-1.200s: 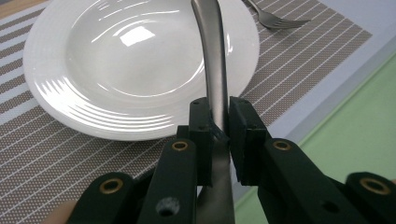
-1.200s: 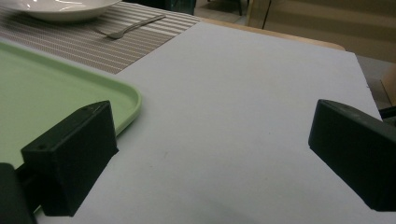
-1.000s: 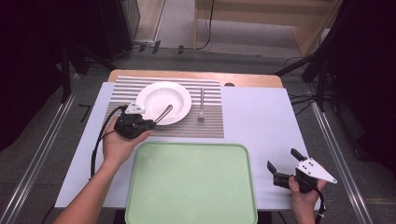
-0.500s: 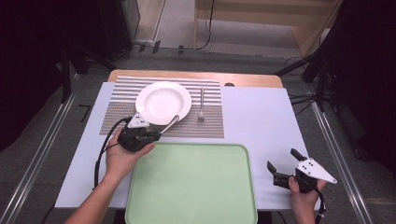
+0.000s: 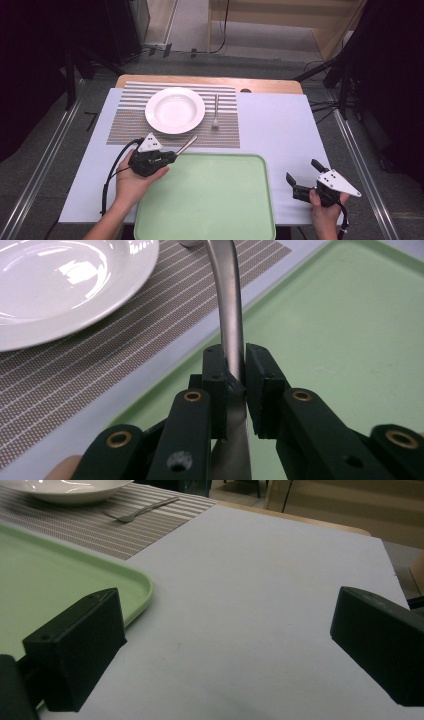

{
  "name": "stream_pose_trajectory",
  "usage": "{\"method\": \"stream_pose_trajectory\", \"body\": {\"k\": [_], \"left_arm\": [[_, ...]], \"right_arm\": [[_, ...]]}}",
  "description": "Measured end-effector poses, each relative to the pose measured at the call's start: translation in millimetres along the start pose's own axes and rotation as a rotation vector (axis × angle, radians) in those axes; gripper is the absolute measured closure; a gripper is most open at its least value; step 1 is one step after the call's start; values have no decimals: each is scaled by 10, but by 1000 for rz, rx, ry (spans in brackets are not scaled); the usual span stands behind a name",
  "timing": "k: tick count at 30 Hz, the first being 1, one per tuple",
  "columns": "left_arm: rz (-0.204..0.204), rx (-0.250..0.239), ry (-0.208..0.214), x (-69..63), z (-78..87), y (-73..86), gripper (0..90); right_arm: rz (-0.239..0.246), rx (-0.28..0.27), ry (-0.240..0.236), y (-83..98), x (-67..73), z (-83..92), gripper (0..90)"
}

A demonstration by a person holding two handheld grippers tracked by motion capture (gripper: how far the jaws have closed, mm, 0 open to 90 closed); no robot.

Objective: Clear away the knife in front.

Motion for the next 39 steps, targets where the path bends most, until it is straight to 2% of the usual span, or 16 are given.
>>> {"method": "stream_pose_trajectory", "body": {"k": [14,26,34,39], "left_arm": [[-11,4,45,-295,-29,176,793],[2,39,79,-433,-130,364,793],[4,70,70,-483,-161,453,792],[-12,96,58,-535,-181,497,792]], "right_arm": [[1,2,1,3,4,0,2],[7,3,3,3,5,-5,2],[7,4,3,3,5,-5,2],[9,4,4,4,5,-6,2]]}}
Point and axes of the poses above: each handheld gripper's, and its own axes: z roughly backward along the jaws, y roughly out of its underside, x roughly to its left, the point moved 10 cm from there along -z, roughly forward along the jaws
